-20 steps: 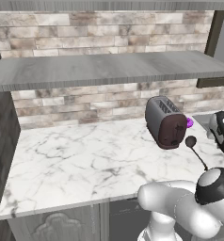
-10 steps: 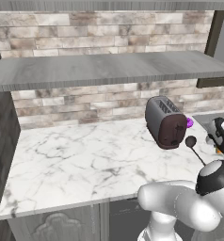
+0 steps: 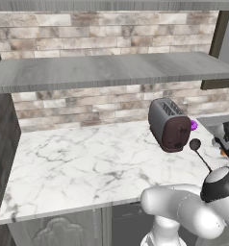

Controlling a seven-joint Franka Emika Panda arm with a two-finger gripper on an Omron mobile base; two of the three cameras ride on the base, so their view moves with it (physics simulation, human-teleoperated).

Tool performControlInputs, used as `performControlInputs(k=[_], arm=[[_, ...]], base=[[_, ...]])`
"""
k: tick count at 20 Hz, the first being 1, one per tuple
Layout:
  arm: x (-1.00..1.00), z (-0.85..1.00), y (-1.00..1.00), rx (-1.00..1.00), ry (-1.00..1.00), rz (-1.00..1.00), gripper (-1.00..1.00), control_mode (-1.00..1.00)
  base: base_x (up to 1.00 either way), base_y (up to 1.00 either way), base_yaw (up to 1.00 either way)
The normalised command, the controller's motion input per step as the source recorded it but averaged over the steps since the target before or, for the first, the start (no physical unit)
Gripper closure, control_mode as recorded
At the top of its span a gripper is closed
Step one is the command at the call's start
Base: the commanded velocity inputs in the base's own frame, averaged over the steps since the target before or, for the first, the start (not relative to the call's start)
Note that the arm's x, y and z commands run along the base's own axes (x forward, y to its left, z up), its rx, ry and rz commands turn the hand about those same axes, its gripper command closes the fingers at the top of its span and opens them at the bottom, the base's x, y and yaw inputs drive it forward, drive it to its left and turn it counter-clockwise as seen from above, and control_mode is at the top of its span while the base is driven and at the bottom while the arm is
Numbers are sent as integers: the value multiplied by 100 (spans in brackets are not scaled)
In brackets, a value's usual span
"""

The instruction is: Open the cabinet. Pick the soap dispenser and place it next to the sink. Then close the cabinet.

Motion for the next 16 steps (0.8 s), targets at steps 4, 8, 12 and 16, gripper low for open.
performControlInputs(k=[4, 8, 12, 16], arm=[[0, -5, 0, 0, -6, 0, 100, -100], [1, -18, -6, 0, -3, 0, 100, -100], [0, -12, -5, 0, -3, 0, 100, -100], [0, 0, 0, 0, -8, 1, 100, -100]], base=[[0, 0, 0], [0, 0, 0], [0, 0, 0], [0, 0, 0]])
